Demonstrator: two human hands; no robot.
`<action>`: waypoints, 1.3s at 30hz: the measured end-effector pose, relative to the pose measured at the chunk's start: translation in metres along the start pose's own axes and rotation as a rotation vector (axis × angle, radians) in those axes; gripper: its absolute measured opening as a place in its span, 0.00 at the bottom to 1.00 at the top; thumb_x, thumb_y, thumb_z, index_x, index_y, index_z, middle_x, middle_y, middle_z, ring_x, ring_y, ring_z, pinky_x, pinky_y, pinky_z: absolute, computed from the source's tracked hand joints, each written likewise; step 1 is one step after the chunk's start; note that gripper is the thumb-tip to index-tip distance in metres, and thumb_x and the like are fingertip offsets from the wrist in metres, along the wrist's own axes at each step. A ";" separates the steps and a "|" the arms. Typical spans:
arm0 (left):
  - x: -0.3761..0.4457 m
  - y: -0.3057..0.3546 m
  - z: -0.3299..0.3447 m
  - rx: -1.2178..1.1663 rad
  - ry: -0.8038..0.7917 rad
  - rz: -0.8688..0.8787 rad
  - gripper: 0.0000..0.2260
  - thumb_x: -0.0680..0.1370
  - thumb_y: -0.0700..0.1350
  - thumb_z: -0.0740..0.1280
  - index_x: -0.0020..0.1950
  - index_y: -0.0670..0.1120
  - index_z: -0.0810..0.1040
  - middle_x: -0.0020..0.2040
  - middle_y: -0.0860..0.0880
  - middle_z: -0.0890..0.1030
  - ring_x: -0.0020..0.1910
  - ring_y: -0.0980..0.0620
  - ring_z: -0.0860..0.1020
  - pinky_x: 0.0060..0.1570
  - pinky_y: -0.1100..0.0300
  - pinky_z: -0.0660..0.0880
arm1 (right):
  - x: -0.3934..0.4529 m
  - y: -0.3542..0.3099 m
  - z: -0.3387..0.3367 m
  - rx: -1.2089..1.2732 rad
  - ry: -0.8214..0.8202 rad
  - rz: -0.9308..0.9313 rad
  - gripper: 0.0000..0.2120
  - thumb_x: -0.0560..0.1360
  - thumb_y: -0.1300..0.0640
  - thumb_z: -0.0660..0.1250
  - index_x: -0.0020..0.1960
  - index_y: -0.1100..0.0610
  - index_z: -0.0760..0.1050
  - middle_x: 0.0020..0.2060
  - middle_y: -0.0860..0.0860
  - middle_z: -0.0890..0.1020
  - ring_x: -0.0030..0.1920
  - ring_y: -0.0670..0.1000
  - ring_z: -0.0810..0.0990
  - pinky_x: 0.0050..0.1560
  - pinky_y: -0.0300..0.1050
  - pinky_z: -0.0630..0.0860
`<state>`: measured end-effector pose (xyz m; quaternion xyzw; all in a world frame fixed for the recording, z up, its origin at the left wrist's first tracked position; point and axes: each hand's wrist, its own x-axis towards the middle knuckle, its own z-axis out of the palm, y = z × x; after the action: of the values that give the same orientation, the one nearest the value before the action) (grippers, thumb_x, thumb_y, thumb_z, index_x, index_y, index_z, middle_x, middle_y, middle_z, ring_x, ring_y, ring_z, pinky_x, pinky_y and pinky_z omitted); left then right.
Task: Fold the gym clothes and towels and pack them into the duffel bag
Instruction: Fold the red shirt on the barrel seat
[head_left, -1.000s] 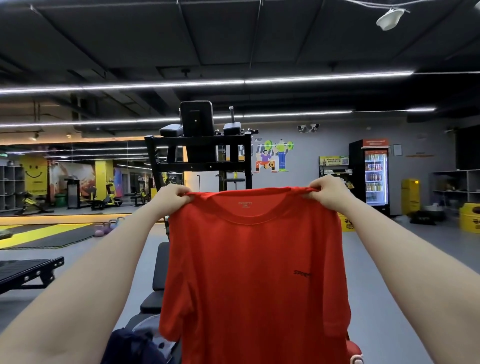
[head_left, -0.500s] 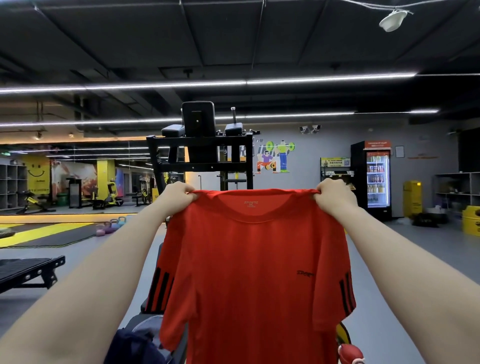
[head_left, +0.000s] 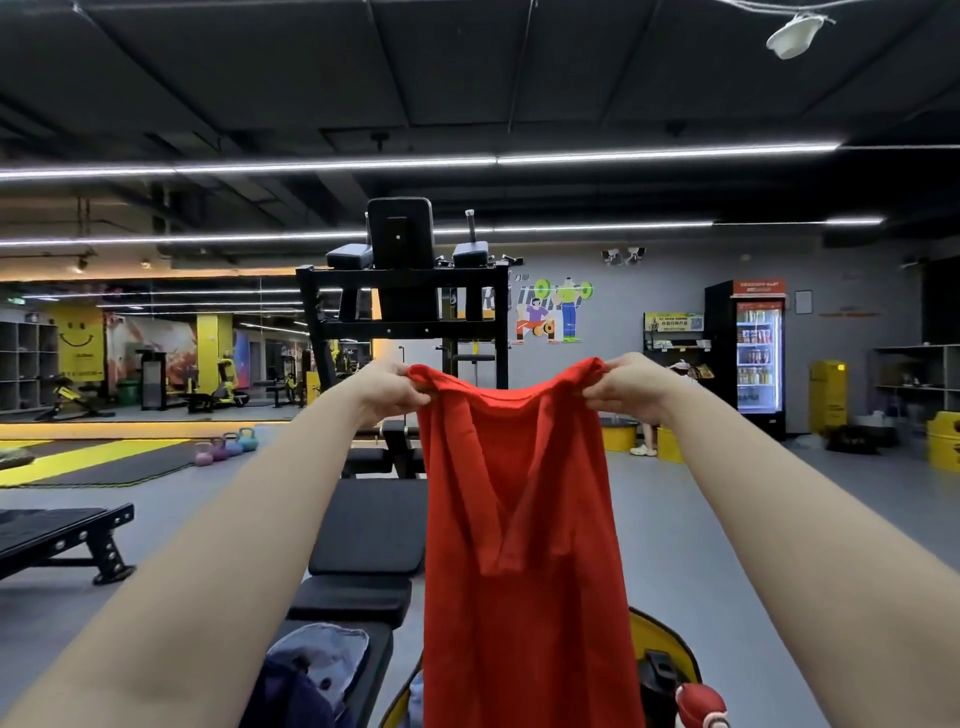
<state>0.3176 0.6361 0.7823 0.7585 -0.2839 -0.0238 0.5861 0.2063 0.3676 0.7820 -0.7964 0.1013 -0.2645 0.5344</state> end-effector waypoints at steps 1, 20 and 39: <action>0.002 -0.003 -0.001 0.069 0.050 0.029 0.06 0.74 0.29 0.66 0.49 0.37 0.78 0.44 0.42 0.80 0.48 0.47 0.80 0.53 0.56 0.78 | 0.000 0.004 0.000 -0.127 0.024 -0.043 0.09 0.71 0.74 0.65 0.41 0.62 0.76 0.40 0.57 0.78 0.45 0.54 0.78 0.50 0.46 0.78; -0.002 -0.012 0.015 0.472 0.275 0.157 0.11 0.74 0.51 0.72 0.46 0.44 0.78 0.43 0.49 0.78 0.45 0.52 0.75 0.34 0.67 0.68 | -0.021 0.008 0.011 -0.346 0.261 -0.230 0.12 0.74 0.52 0.71 0.51 0.60 0.80 0.46 0.55 0.80 0.47 0.52 0.75 0.47 0.47 0.75; -0.045 0.008 0.042 0.267 0.162 0.163 0.15 0.75 0.43 0.71 0.60 0.41 0.77 0.49 0.46 0.76 0.46 0.48 0.76 0.34 0.56 0.77 | -0.062 -0.008 0.009 -0.379 0.166 -0.184 0.18 0.71 0.51 0.74 0.54 0.62 0.79 0.46 0.56 0.78 0.45 0.55 0.77 0.34 0.42 0.74</action>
<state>0.2614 0.6189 0.7630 0.8035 -0.2970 0.1230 0.5010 0.1575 0.4052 0.7668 -0.8640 0.1196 -0.3529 0.3387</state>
